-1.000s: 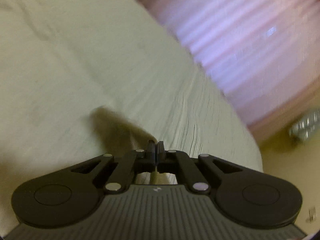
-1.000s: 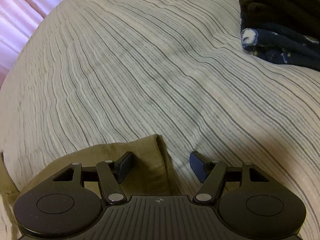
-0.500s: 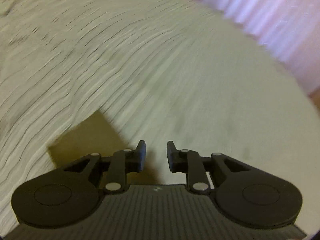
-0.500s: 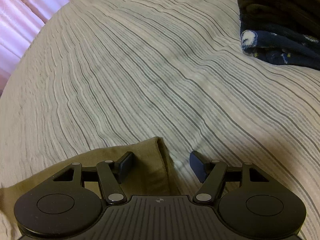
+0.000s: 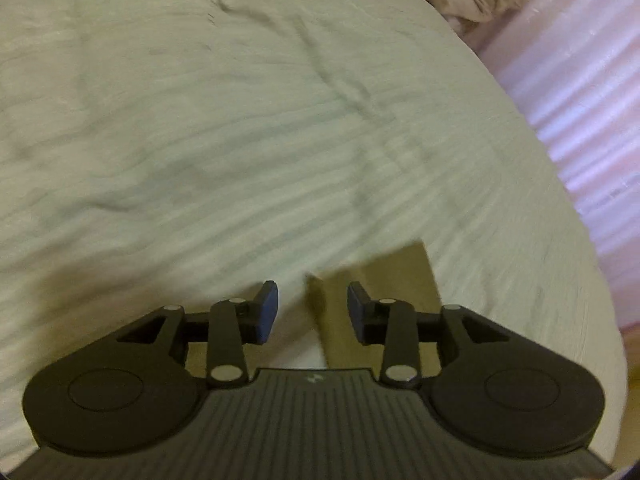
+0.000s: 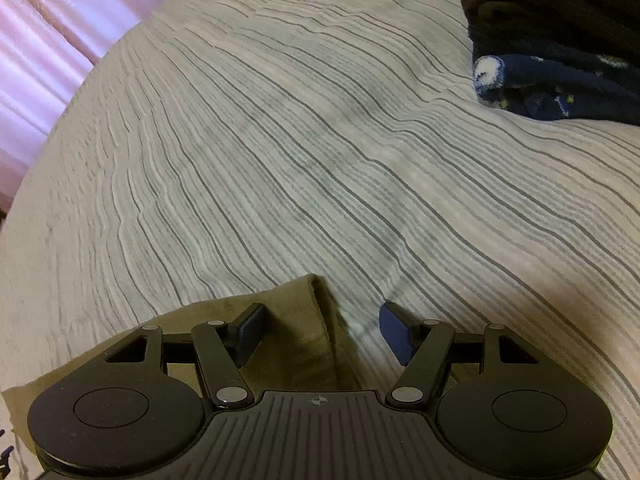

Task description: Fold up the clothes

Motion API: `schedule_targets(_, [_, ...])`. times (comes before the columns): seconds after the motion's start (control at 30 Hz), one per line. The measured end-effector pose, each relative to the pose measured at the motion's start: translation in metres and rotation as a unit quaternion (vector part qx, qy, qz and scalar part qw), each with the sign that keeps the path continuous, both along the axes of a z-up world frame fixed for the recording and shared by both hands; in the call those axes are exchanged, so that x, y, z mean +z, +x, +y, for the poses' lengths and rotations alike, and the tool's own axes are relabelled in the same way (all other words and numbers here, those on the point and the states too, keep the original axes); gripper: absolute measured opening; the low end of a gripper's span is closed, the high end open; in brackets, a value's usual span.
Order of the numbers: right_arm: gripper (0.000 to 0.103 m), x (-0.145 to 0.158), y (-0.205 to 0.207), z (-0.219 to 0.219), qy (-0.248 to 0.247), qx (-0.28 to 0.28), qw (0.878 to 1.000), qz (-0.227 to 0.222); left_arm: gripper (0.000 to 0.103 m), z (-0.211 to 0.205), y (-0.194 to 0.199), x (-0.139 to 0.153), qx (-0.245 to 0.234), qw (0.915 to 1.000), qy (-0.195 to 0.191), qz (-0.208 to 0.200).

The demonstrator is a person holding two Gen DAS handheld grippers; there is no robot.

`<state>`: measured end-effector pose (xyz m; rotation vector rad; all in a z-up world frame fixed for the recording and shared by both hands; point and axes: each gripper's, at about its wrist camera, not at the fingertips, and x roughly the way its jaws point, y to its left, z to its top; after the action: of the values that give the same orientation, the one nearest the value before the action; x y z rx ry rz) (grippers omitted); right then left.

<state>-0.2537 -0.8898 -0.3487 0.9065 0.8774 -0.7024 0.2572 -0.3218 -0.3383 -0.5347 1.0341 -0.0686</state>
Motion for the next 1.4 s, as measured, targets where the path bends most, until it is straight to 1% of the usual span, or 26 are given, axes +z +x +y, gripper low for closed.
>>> schedule_targets(0.07, [0.067,0.000,0.004,0.001,-0.004,0.003,1.000,0.009,0.034,-0.014,0.002,-0.011,-0.015,0.9999,-0.006,0.006])
schedule_targets(0.1, [0.067,0.000,0.005,0.002,-0.006,0.005,1.000,0.012,0.032,-0.021,0.004,-0.014,-0.021,0.9998,0.001,-0.001])
schedule_targets(0.13, [0.067,0.000,0.006,0.002,-0.007,0.006,1.000,0.014,0.020,-0.027,0.006,-0.018,-0.028,0.9996,0.007,-0.007])
schedule_targets(0.17, [0.067,0.000,0.006,0.002,-0.008,0.007,1.000,0.017,0.004,-0.033,0.008,-0.021,-0.035,0.9992,0.014,-0.014])
schedule_targets(0.2, [0.067,0.000,0.007,0.002,-0.008,0.006,1.000,0.018,0.000,-0.038,0.009,-0.019,-0.055,0.9976,0.031,-0.027])
schedule_targets(0.23, [0.067,0.000,0.007,0.003,-0.008,0.005,1.000,0.018,0.000,-0.037,0.007,-0.016,-0.073,0.9953,0.045,-0.045])
schedule_targets(0.3, [0.067,0.001,0.007,0.004,-0.009,0.001,1.000,0.017,0.001,-0.031,0.006,-0.009,-0.109,0.9863,0.085,-0.090])
schedule_targets(0.33, [0.067,0.000,0.007,0.004,-0.010,-0.001,1.000,0.015,0.002,-0.026,0.007,-0.009,-0.118,0.9835,0.100,-0.093])
schedule_targets(0.4, [0.067,-0.002,0.007,0.006,-0.014,-0.010,1.000,0.014,0.003,-0.021,0.016,-0.021,-0.127,0.9781,0.144,-0.080])
schedule_targets(0.47, [0.067,-0.003,0.008,0.007,-0.018,-0.030,0.999,0.016,0.006,-0.024,0.019,-0.027,-0.132,0.9732,0.169,-0.084])
schedule_targets(0.53, [0.067,-0.002,0.009,0.009,-0.022,-0.036,0.999,0.018,0.007,-0.030,0.014,-0.019,-0.134,0.9667,0.193,-0.100])
schedule_targets(0.6, [0.067,0.005,0.010,0.016,-0.035,-0.035,0.998,0.024,0.009,-0.032,0.011,-0.010,-0.131,0.9650,0.200,-0.109])
schedule_targets(0.7, [0.067,0.033,0.006,0.027,-0.113,-0.036,0.992,0.043,0.009,-0.008,-0.006,0.019,-0.085,0.9730,0.175,-0.123])
schedule_targets(0.73, [0.067,0.044,0.003,0.031,-0.134,-0.033,0.989,0.045,0.009,0.001,-0.014,0.029,-0.081,0.9744,0.168,-0.125])
schedule_targets(0.8, [0.067,0.066,-0.005,0.042,-0.167,-0.025,0.985,0.043,0.009,0.004,-0.036,0.043,-0.118,0.9721,0.161,-0.123])
schedule_targets(0.83, [0.067,0.076,-0.008,0.053,-0.178,-0.010,0.983,0.040,0.009,0.002,-0.056,0.050,-0.157,0.9666,0.162,-0.122])
schedule_targets(0.9, [0.067,0.083,-0.013,0.090,-0.190,0.044,0.980,0.040,0.006,-0.002,-0.100,0.059,-0.239,0.9514,0.156,-0.117])
schedule_targets(0.97, [0.067,0.090,-0.013,0.117,-0.188,0.097,0.976,0.041,0.003,-0.004,-0.154,0.064,-0.314,0.9357,0.125,-0.099])
schedule_targets(1.03, [0.052,0.085,-0.014,0.145,-0.175,0.144,0.973,0.041,0.003,-0.003,-0.204,0.066,-0.360,0.9258,0.084,-0.078])
schedule_targets(1.1, [0.052,0.070,-0.015,0.174,-0.162,0.185,0.968,0.051,0.003,-0.002,-0.250,0.060,-0.389,0.9197,0.036,-0.039])
schedule_targets(1.17, [0.052,0.055,-0.021,0.197,-0.162,0.205,0.963,0.072,0.003,-0.002,-0.285,0.047,-0.419,0.9080,0.017,-0.007])
schedule_targets(1.23, [0.052,0.045,-0.034,0.213,-0.168,0.201,0.961,0.091,0.003,0.002,-0.311,0.031,-0.435,0.9000,0.029,0.018])
schedule_targets(1.27, [0.052,0.043,-0.044,0.219,-0.169,0.193,0.961,0.102,0.003,0.008,-0.321,0.022,-0.441,0.8962,0.043,0.028])
schedule_targets(1.3, [0.052,0.041,-0.054,0.225,-0.172,0.186,0.961,0.113,0.002,0.016,-0.329,0.016,-0.441,0.8954,0.055,0.029])
schedule_targets(1.33, [0.052,0.041,-0.065,0.233,-0.173,0.181,0.960,0.123,0.002,0.026,-0.335,0.012,-0.439,0.8960,0.057,0.029])
schedule_targets(1.4, [0.052,0.043,-0.089,0.249,-0.174,0.170,0.959,0.143,0.002,0.044,-0.340,0.011,-0.430,0.9003,0.057,0.033])
